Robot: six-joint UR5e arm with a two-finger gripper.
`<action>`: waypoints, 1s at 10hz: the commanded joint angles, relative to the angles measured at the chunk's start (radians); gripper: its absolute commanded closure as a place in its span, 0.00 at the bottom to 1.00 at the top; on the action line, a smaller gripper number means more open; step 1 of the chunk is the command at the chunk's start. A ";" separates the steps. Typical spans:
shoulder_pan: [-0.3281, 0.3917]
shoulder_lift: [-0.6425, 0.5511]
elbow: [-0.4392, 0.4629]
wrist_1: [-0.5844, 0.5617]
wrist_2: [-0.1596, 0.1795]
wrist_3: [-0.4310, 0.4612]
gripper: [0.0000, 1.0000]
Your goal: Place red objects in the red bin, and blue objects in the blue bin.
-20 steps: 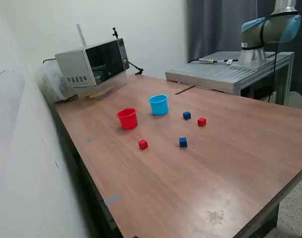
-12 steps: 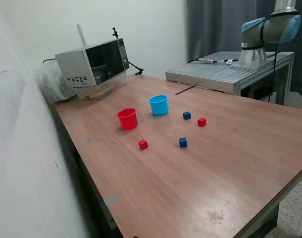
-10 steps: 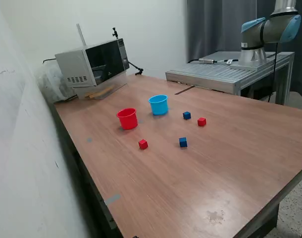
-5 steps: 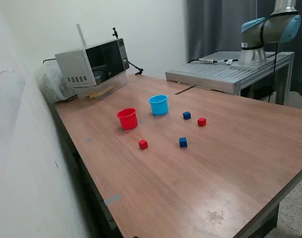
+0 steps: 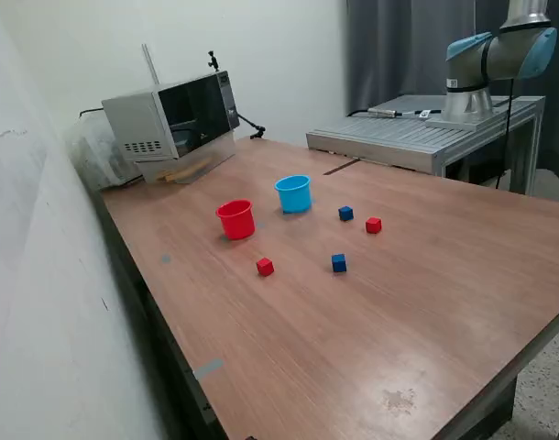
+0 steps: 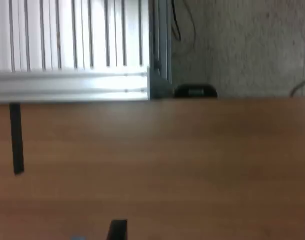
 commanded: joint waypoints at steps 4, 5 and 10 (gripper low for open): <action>-0.014 0.137 -0.008 -0.445 -0.007 0.000 0.00; -0.082 0.173 0.070 -0.551 -0.007 0.002 0.00; -0.235 0.394 0.282 -0.884 0.007 0.003 0.00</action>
